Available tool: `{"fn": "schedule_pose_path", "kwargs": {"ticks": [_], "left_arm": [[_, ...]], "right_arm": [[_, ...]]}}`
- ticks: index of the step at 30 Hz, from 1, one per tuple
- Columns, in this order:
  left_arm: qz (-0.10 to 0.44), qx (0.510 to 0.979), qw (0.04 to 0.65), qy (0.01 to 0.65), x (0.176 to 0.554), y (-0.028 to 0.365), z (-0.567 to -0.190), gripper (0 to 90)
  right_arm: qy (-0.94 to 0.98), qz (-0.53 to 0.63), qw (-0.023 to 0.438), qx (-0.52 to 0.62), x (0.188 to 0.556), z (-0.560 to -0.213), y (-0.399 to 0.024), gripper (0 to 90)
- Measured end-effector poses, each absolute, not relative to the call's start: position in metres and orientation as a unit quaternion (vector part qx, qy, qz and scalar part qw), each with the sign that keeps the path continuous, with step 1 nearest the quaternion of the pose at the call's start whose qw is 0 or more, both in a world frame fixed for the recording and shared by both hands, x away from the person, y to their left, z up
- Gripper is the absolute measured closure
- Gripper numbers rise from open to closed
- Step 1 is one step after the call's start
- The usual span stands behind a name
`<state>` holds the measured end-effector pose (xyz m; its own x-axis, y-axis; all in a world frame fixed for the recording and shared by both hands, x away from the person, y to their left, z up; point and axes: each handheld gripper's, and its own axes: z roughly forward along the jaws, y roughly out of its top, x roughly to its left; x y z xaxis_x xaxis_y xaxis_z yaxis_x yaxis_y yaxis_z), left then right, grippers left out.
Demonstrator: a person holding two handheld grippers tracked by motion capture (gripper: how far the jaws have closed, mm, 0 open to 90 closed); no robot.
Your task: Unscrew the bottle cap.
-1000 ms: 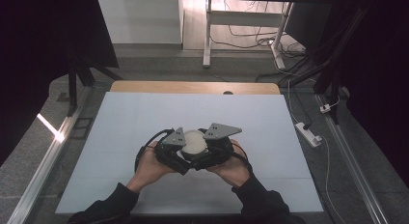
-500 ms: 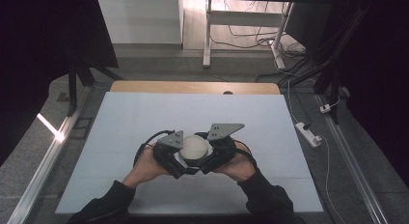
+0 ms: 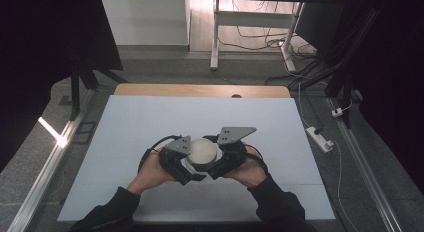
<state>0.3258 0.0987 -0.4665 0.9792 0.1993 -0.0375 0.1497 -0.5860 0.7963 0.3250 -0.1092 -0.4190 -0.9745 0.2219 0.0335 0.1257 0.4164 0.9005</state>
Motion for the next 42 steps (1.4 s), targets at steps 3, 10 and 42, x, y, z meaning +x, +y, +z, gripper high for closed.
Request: {"fn": "schedule_pose_path", "kwargs": {"ticks": [3, 10, 42], "left_arm": [[0.031, 0.889, 0.444, 0.103, 0.326, 0.1, -0.467, 7.4], [0.038, 0.889, 0.441, 0.119, 0.33, 0.104, -0.469, 7.4], [0.077, 0.863, 0.453, 0.21, 0.354, 0.122, -0.467, 7.4]], "right_arm": [[0.841, 0.529, 0.049, 0.103, 0.325, -0.418, -0.11, 7.0], [0.839, 0.531, 0.053, 0.108, 0.325, -0.416, -0.115, 7.0], [0.835, 0.532, 0.057, 0.127, 0.305, -0.418, -0.122, 6.9]]}}
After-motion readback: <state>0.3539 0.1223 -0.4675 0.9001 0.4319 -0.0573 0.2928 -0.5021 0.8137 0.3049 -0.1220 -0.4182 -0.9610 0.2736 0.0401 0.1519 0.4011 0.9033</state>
